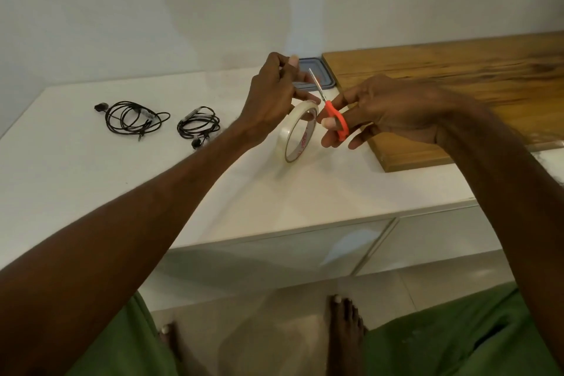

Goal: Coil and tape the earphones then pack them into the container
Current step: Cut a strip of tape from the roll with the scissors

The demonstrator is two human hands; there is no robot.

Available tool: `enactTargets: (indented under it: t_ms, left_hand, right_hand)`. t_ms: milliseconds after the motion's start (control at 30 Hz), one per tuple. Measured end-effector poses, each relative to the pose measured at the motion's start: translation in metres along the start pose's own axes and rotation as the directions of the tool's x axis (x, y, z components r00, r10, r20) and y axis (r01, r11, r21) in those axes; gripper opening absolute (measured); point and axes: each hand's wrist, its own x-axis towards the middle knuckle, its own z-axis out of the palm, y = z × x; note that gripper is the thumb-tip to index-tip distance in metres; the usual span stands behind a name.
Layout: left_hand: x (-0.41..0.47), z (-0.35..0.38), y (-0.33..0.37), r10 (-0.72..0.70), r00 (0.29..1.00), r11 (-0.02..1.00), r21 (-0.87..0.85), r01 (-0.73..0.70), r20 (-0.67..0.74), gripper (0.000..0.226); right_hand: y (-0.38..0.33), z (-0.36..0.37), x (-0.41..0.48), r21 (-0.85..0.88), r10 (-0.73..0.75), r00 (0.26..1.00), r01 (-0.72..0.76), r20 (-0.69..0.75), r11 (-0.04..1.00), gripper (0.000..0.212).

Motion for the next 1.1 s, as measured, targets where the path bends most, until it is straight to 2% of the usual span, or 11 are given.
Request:
enactTargets:
  t_ms: [133,200,267,400,533,633,800,867,933,1033,1100]
  left_hand:
    - [0.003,-0.003,-0.004,-0.066,0.998,0.996,-0.063,0.066,0.003,0.026]
    - [0.002,-0.003,-0.004,-0.079,0.997,0.992,-0.101,0.081,0.02,0.024]
    - [0.0,-0.002,-0.005,-0.089,0.995,0.988,-0.127,0.093,0.035,0.025]
    - [-0.004,0.0,-0.007,-0.098,0.995,0.987,-0.123,0.102,0.037,0.027]
    - [-0.004,0.001,-0.004,-0.116,0.993,0.99,-0.078,0.115,-0.008,0.027]
    - [-0.006,0.005,-0.002,-0.133,0.99,0.99,-0.046,0.131,-0.037,0.026]
    - [-0.011,0.017,0.003,-0.145,0.988,0.989,-0.005,0.145,-0.058,0.024]
    - [-0.011,0.017,0.006,-0.132,0.988,0.99,0.037,0.135,-0.077,0.024]
    - [-0.012,0.012,0.009,-0.122,0.989,0.991,0.037,0.126,-0.084,0.025]
    - [-0.016,0.001,0.012,-0.124,0.989,0.992,0.024,0.126,-0.076,0.027]
    - [-0.023,-0.008,0.015,-0.141,0.989,0.989,0.029,0.143,-0.045,0.028]
  right_hand:
    - [-0.003,0.002,-0.003,-0.007,0.051,0.994,-0.052,-0.095,0.999,0.021]
    - [-0.002,0.003,0.001,-0.057,0.115,0.952,-0.137,-0.284,0.989,0.022]
    - [0.003,0.011,0.008,-0.177,0.175,0.857,-0.293,-0.485,0.94,0.03]
    - [0.018,0.034,0.02,-0.414,0.01,0.757,-0.368,-0.653,0.833,0.04]
    - [0.021,0.042,0.025,-0.538,-0.142,0.726,-0.348,-0.673,0.768,0.03]
    - [0.018,0.039,0.025,-0.542,-0.104,0.781,-0.324,-0.616,0.775,0.027]
    - [0.015,0.032,0.027,-0.574,-0.039,0.85,-0.32,-0.525,0.754,0.044]
    - [0.014,0.028,0.023,-0.564,-0.082,0.813,-0.324,-0.577,0.759,0.037]
    - [0.012,0.021,0.016,-0.54,-0.162,0.717,-0.337,-0.678,0.771,0.028]
    - [0.004,0.013,0.001,-0.465,-0.297,0.544,-0.2,-0.785,0.862,0.015]
    - [-0.005,0.017,-0.005,-0.291,-0.277,0.569,0.069,-0.775,0.954,0.019]
